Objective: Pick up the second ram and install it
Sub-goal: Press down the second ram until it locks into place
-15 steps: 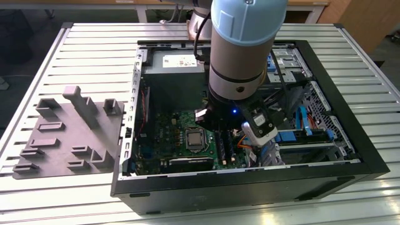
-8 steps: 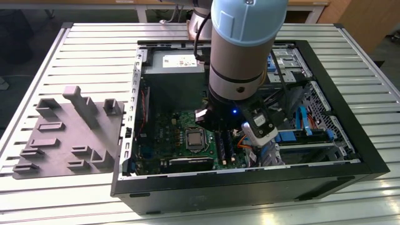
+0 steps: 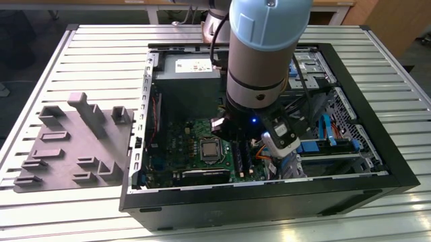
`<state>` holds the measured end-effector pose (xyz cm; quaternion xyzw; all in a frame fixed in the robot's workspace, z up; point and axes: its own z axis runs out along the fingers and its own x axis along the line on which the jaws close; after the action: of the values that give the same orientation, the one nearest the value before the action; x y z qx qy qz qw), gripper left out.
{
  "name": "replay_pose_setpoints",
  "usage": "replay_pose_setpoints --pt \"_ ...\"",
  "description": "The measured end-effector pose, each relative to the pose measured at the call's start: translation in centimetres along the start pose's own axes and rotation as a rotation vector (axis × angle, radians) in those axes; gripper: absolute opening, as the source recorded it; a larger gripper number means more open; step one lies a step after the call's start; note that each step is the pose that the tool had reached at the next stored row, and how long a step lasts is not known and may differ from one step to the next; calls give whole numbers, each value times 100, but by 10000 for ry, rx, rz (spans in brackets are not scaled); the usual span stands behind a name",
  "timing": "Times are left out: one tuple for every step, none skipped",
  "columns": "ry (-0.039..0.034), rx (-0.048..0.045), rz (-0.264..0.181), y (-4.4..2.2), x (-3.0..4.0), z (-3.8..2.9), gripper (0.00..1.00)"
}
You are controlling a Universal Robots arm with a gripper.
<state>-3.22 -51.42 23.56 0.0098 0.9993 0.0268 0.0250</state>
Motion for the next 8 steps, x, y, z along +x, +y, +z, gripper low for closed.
replay_pose_setpoints --pt "0 1 0 -1 0 9 11" --pt "1 2 -1 -1 1 16 11" --pt "1 2 -1 -2 1 20 11" --pt "1 4 -1 -2 1 20 11" --pt "2 5 -1 -2 1 20 11" --pt "1 4 -2 -2 3 20 11" --pt "0 2 -2 -2 5 21 11" --pt "1 2 -2 -2 6 21 11"
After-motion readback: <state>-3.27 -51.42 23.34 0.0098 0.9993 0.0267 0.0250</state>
